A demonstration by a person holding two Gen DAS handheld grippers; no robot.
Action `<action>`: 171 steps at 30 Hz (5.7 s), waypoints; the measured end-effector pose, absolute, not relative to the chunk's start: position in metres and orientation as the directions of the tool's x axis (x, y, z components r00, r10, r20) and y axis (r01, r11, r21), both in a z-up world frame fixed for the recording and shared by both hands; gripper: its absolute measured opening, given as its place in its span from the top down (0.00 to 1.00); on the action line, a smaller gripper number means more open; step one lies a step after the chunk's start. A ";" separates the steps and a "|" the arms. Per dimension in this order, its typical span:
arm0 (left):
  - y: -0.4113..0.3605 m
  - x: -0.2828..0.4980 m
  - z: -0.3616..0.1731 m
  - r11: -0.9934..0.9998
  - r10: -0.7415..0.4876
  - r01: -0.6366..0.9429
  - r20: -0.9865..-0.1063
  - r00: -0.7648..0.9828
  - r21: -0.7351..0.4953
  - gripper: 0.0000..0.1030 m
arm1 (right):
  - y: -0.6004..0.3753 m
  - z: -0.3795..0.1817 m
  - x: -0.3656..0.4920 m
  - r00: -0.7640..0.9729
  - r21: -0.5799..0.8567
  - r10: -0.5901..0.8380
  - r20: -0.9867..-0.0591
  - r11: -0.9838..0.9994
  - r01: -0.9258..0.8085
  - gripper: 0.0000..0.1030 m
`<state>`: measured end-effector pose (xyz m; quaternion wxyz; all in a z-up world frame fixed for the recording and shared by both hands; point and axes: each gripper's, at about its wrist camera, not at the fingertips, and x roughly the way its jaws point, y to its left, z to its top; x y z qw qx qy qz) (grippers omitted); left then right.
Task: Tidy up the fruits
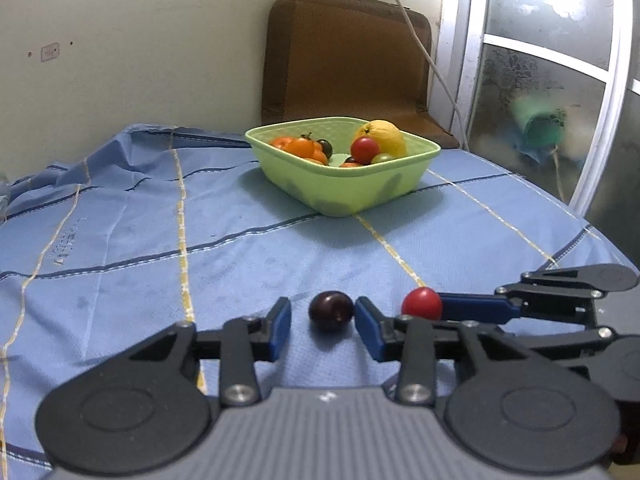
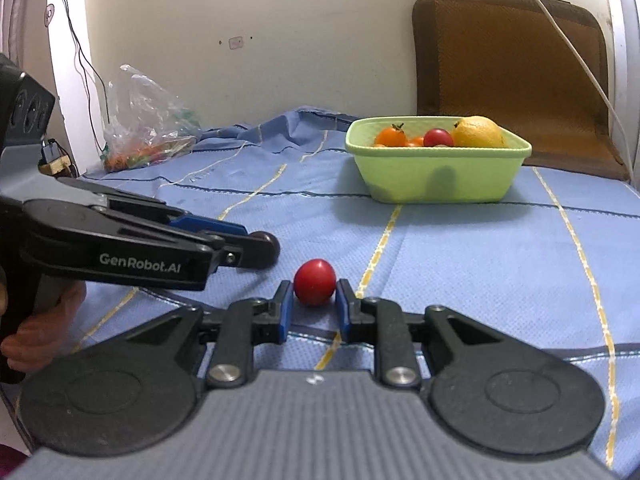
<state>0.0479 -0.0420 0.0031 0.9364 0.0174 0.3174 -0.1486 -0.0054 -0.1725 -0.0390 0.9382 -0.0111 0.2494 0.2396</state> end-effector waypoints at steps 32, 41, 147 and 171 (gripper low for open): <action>-0.030 0.191 0.046 0.927 -0.352 0.209 -0.526 0.774 -0.312 0.62 | -0.217 -0.006 0.082 0.926 0.141 0.345 -0.156 0.935 -0.324 0.59; -0.015 0.106 0.032 0.987 -0.132 0.055 -0.576 0.806 -0.149 0.47 | -0.251 -0.015 0.060 0.947 0.368 0.248 -0.204 0.916 -0.160 0.59; -0.054 0.018 -0.012 0.982 0.172 -0.102 -0.537 0.826 0.159 0.00 | -0.245 -0.043 0.000 0.863 0.548 0.380 -0.333 0.823 -0.151 0.43; -0.050 0.016 -0.010 0.985 0.165 -0.106 -0.536 0.828 0.139 0.00 | -0.245 -0.043 -0.004 0.870 0.562 0.381 -0.312 0.812 -0.154 0.43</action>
